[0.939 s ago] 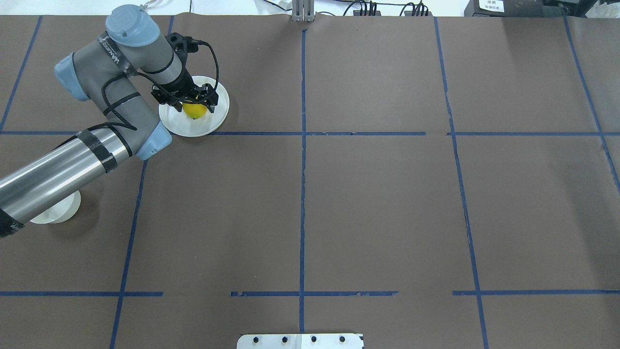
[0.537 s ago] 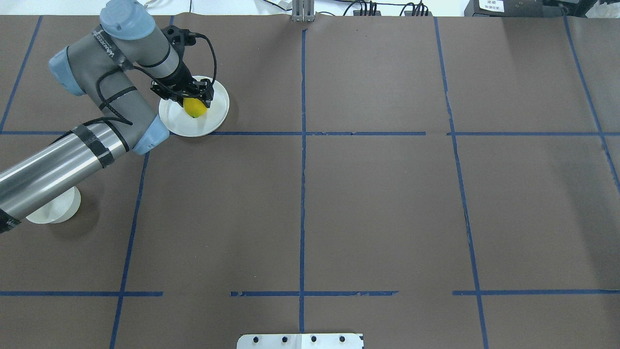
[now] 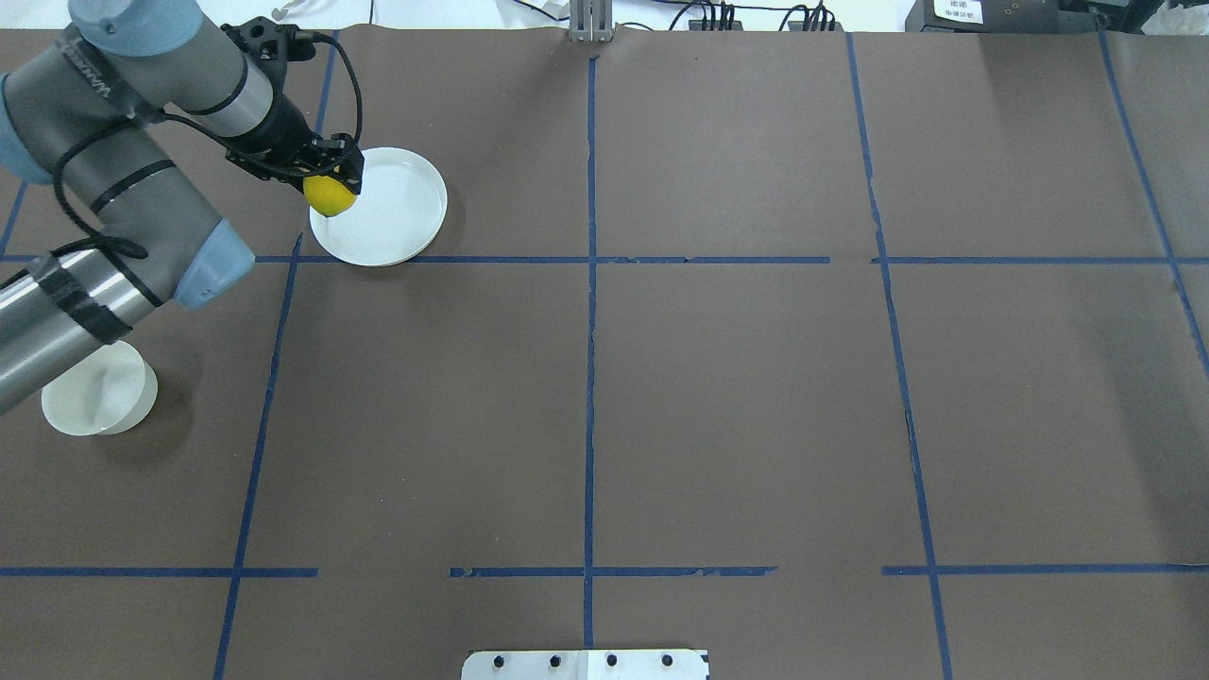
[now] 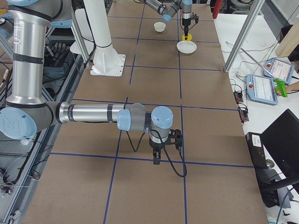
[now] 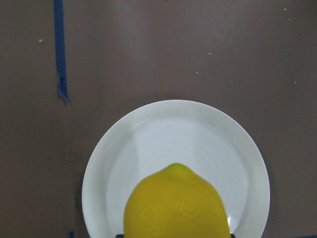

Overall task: Move lemon from plate to bowl
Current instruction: 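Lift the lemon with the left gripper and carry it toward the white bowl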

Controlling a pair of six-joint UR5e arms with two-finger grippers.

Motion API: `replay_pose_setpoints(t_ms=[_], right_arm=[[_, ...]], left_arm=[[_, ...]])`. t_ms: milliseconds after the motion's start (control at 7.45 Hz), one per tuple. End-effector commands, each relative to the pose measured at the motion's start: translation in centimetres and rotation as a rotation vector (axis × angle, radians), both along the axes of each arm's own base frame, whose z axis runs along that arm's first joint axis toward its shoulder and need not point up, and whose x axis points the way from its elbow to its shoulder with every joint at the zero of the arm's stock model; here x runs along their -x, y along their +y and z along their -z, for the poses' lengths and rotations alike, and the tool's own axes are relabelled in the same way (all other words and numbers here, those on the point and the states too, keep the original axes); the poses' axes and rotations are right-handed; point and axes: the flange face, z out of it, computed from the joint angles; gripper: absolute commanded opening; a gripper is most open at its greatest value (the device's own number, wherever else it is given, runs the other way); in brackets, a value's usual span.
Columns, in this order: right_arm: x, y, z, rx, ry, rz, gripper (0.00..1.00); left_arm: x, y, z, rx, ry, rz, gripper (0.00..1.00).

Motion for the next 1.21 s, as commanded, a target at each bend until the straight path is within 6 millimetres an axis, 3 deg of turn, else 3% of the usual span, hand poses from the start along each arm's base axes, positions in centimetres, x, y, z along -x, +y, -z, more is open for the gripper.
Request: replay_pose_setpoints(t_ms=[0, 134, 402, 671, 805, 1073], right_arm=[[0.0, 0.0, 0.0, 0.000, 0.000, 0.000, 1.00], [0.0, 0.0, 0.0, 0.000, 0.000, 0.000, 1.00], [0.0, 0.0, 0.0, 0.000, 0.000, 0.000, 1.00], [0.0, 0.0, 0.0, 0.000, 0.000, 0.000, 1.00], [0.0, 0.0, 0.0, 0.000, 0.000, 0.000, 1.00], [0.0, 0.0, 0.0, 0.000, 0.000, 0.000, 1.00]], left_arm=[[6.0, 7.4, -1.6, 0.006, -0.010, 0.005, 0.00], [8.5, 10.8, -3.9, 0.011, -0.022, 0.012, 0.00], [11.4, 15.0, -8.5, 0.049, -0.055, 0.014, 0.00], [15.3, 20.2, -16.0, 0.000, -0.044, 0.039, 0.00], [16.3, 21.6, -17.6, 0.008, -0.052, 0.036, 0.00], [15.7, 21.7, -19.7, 0.037, -0.073, 0.025, 0.00]])
